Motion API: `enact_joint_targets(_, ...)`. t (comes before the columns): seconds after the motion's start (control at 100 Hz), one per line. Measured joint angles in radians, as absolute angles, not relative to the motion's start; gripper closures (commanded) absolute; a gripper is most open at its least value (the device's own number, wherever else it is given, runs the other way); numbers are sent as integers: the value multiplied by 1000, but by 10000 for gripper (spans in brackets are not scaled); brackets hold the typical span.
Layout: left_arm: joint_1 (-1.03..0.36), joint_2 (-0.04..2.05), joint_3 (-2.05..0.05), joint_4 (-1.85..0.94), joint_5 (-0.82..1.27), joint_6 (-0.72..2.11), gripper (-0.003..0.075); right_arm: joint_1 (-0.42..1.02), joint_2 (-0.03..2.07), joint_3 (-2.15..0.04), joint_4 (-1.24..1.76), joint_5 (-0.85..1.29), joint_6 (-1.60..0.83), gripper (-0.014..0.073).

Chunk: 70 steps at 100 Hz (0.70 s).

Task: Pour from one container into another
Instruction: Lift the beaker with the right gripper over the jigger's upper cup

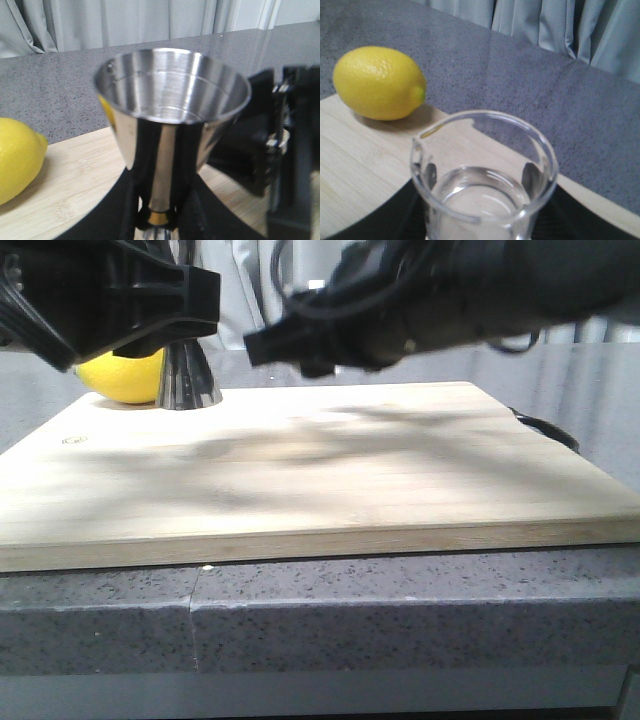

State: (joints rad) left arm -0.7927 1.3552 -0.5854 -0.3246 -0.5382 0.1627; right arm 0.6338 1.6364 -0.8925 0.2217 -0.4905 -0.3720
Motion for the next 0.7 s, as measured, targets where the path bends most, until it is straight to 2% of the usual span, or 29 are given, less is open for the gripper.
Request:
enact_joint_targets(0.3, -809, 1355, -585, -315, -500, 163, 739, 632, 1504, -1053, 162, -247, -480, 419)
enact_joint_targets(0.7, -834, 1355, -585, -308, -498, 161, 739, 632, 1493, -1207, -71, -42, -490, 419)
